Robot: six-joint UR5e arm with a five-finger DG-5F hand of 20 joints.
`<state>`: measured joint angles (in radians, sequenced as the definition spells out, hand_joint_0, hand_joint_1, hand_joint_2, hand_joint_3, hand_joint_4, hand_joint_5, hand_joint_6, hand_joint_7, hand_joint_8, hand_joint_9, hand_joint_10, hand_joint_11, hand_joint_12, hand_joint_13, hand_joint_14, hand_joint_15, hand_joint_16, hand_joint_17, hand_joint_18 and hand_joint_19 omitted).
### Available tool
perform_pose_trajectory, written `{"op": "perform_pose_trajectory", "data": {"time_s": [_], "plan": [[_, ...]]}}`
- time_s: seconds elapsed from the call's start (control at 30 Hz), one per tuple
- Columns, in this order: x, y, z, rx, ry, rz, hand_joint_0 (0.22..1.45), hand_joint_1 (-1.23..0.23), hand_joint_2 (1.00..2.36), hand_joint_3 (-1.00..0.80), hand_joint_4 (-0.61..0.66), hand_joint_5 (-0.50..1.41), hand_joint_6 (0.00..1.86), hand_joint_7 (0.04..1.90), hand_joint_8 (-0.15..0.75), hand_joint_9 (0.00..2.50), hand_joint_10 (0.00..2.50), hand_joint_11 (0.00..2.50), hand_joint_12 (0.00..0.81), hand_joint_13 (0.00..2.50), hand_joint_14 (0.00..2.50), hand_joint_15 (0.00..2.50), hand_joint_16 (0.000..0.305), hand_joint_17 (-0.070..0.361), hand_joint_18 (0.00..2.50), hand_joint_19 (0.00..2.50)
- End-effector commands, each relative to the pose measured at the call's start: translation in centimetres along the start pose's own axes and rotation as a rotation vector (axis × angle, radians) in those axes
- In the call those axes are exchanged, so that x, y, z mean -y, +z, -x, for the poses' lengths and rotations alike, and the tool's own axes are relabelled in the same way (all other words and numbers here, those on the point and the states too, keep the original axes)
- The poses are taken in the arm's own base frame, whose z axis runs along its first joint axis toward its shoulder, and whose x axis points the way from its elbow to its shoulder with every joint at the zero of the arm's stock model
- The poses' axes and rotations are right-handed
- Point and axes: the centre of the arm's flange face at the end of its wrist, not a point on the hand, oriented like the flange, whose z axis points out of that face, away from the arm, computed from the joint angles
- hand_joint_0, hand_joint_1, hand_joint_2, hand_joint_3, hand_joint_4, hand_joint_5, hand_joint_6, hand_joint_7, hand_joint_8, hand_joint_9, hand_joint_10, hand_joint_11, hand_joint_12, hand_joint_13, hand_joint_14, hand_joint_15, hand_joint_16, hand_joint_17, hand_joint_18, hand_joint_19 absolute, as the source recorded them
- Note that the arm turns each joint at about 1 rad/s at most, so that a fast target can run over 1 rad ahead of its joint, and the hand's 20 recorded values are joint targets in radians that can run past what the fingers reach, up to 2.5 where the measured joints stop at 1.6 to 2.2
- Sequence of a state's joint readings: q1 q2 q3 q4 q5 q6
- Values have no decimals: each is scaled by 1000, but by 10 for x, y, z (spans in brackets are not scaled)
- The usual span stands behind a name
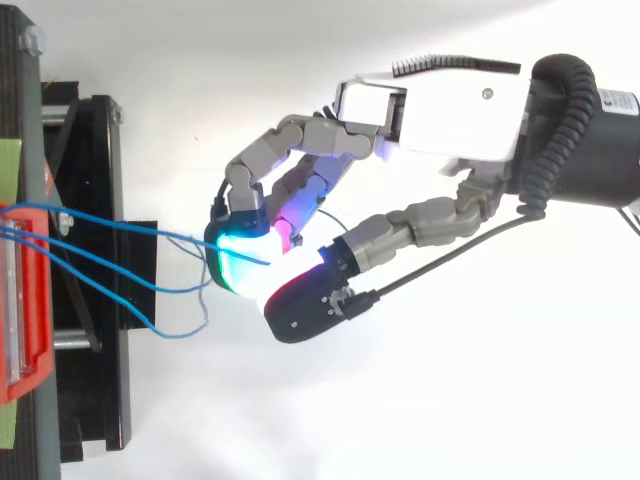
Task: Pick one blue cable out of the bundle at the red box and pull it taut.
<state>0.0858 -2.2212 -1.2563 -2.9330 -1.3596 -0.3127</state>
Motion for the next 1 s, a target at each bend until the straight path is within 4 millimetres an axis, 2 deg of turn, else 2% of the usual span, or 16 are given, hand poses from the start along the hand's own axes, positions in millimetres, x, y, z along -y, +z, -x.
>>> {"op": "perform_pose_trajectory", "data": {"time_s": [0.0, 0.23, 0.4, 0.5, 0.63, 0.77, 0.87, 0.9, 0.97], "plan": [[0, 0, 0, -1, 0, 0, 499, -530, 1000, -500, -68, -89, 763, 962, 183, 1084, 11, 590, 377, 801, 13, 416, 46, 104, 627, 411], [0, 0, 0, -3, 0, 1, 529, -541, 1000, -500, -85, -75, 717, 1074, 181, 1098, 14, 605, 366, 796, 15, 414, 44, 99, 609, 423], [0, 0, 1, -2, 0, -1, 579, -675, 1002, -459, -88, -75, 733, 1126, 183, 1094, 13, 612, 357, 791, 14, 418, 42, 94, 604, 428], [0, 0, 1, -1, 0, 0, 582, -696, 1005, -417, -85, -83, 767, 1117, 184, 1096, 16, 615, 353, 793, 14, 419, 41, 93, 606, 432], [0, 0, 1, 2, -2, -1, 587, -745, 1009, -354, -84, -89, 785, 1208, 185, 1071, 15, 622, 355, 794, 14, 417, 41, 93, 610, 426], [0, 0, 1, 3, -2, -1, 595, -781, 1011, -332, -73, -103, 825, 1170, 186, 1058, 13, 628, 354, 791, 16, 419, 41, 92, 615, 426], [1, 0, 0, 1, -2, -2, 577, -776, 1003, -448, -74, -111, 844, 1086, 179, 1039, 12, 619, 354, 781, 16, 427, 42, 94, 611, 424], [0, 0, 1, 3, -2, -1, 540, -730, 1000, -500, -67, -110, 846, 1014, 175, 1040, 12, 622, 361, 784, 14, 420, 43, 97, 613, 416], [0, 0, 1, 3, -2, -1, 502, -659, 1000, -500, -53, -103, 825, 990, 189, 1049, 11, 602, 372, 786, 15, 422, 46, 103, 618, 413]]}}
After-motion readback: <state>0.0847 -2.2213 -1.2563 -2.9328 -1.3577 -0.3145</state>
